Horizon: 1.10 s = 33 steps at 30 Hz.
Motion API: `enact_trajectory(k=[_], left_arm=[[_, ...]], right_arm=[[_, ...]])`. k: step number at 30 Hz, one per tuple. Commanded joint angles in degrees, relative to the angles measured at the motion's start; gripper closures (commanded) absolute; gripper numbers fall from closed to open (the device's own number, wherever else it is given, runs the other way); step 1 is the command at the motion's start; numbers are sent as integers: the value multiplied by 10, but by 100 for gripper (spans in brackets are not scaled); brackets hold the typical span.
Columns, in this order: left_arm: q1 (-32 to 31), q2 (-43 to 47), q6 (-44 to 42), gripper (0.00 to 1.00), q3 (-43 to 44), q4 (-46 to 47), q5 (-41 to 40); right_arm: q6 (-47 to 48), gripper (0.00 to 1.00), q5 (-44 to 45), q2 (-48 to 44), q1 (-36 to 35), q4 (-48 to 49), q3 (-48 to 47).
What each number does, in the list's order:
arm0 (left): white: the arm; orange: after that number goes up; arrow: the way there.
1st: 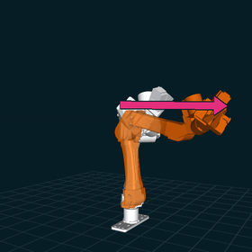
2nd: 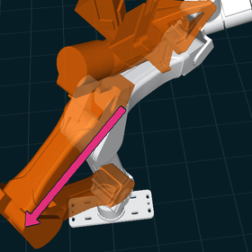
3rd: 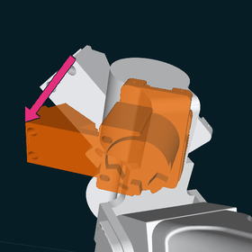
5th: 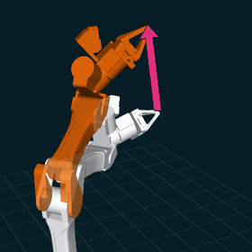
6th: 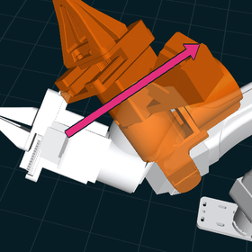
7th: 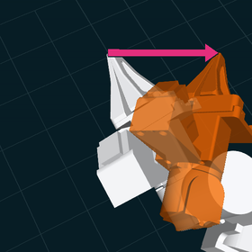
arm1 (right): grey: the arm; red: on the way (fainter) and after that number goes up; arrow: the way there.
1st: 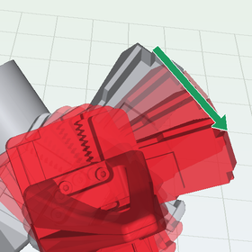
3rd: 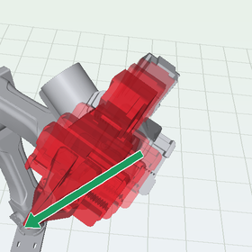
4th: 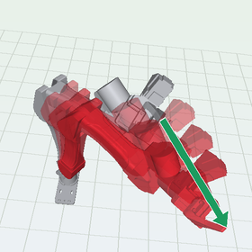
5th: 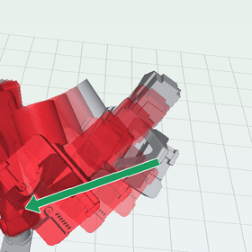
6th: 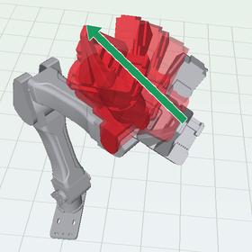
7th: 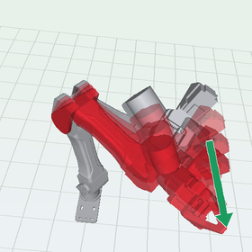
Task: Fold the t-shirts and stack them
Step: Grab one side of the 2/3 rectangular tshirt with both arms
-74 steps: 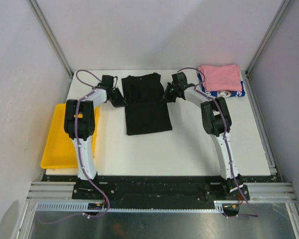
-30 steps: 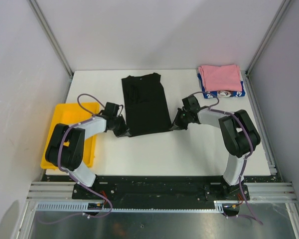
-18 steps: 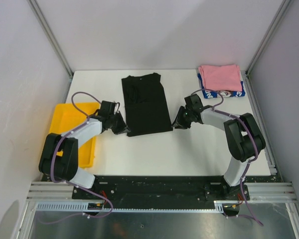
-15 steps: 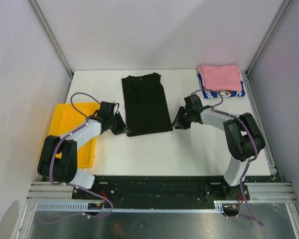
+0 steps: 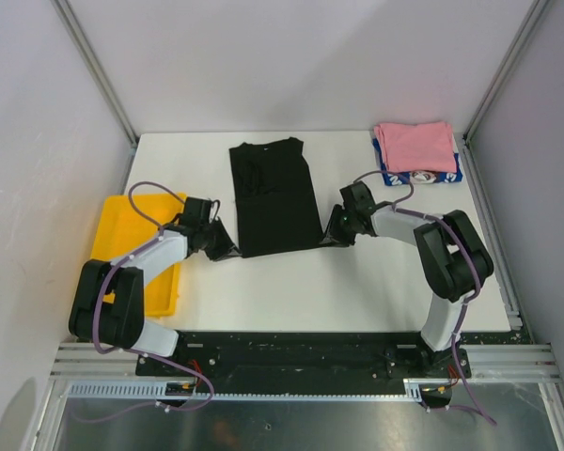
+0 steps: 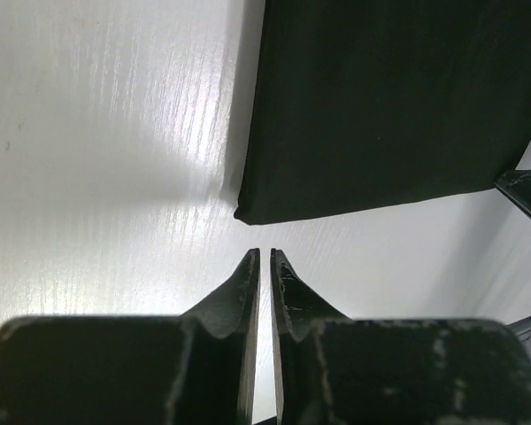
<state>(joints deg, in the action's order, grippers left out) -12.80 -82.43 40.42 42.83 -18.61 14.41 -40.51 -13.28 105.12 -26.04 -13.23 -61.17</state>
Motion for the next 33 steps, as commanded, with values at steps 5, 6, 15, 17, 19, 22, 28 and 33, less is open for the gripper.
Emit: enact_trajectory(k=[5,6,15,17,19,22,28,33], left_arm=[[10,14,-14,79,-9,8,10],[9,13,-12,77,-11,12,10],[9,-19,3,69,-36,50,25],[9,-26,6,69,-41,58,30],[9,-29,10,68,-45,65,33],[9,-34,16,68,-47,72,32],[10,-12,28,68,-59,79,5],[15,6,35,68,-69,79,-17]], right_arm=[[-9,97,53,26,-15,-15,-1],[-10,99,54,26,-16,-16,-1],[-8,100,70,18,-42,-54,0],[-10,100,70,16,-48,-55,3],[-13,100,70,14,-53,-55,6],[-14,100,70,11,-55,-55,12],[-11,100,68,6,-51,-56,23],[-9,100,66,4,-50,-56,27]])
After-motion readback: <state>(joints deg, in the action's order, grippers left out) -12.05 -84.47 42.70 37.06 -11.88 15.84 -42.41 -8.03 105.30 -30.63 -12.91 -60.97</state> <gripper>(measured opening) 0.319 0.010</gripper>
